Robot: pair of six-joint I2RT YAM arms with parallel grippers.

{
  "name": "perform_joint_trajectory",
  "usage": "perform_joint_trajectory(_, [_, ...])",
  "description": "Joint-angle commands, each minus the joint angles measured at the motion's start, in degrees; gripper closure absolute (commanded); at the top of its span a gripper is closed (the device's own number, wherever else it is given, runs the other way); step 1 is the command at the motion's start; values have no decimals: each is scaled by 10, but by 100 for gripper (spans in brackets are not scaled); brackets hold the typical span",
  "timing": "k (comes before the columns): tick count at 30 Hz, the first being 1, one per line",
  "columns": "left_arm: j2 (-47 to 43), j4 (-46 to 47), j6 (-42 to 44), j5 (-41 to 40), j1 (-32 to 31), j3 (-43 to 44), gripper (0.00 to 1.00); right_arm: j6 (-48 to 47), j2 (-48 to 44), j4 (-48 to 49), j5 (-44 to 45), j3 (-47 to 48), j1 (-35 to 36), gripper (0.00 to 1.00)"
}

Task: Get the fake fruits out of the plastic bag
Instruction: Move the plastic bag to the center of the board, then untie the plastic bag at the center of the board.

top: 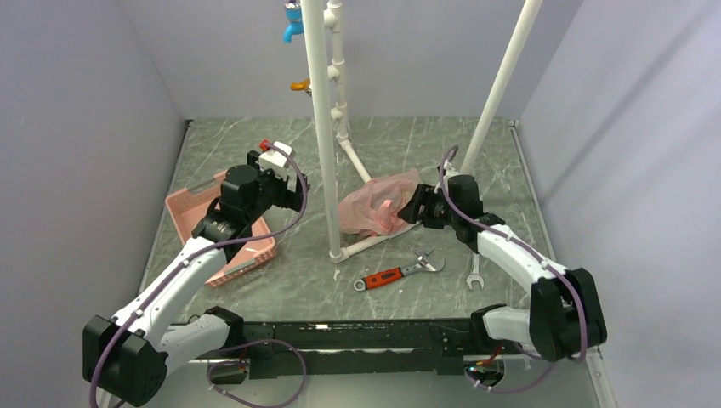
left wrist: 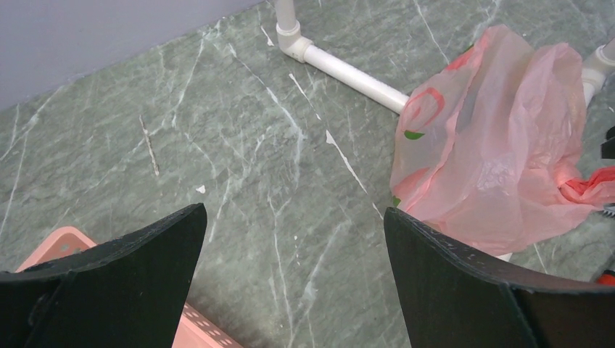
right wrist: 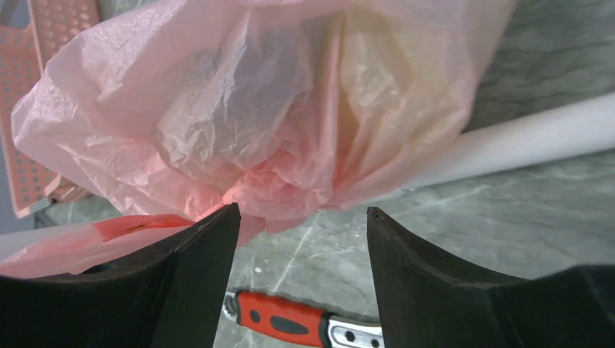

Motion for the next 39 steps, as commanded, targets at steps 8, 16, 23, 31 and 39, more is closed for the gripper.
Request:
perform_joint_trajectory(8, [13,-4,14,17,-9,26,1,36,131,171,-151,20,2,32])
perform_joint_trajectory(16, [27,-7,16,20,-12,32,1,86,194,213,-173,77,60,59])
perform_joint_trajectory(23, [22,6,6,20,-12,25,1,192,249,294,-153,124,102,87])
perform_joint_trajectory(31, [37,-2,18,70,-13,29,8,302,305,380,-169,184,118,96])
perform_joint_trajectory(39, [100,-36,34,105,-26,63,1,320,293,358,-146,222,137,98])
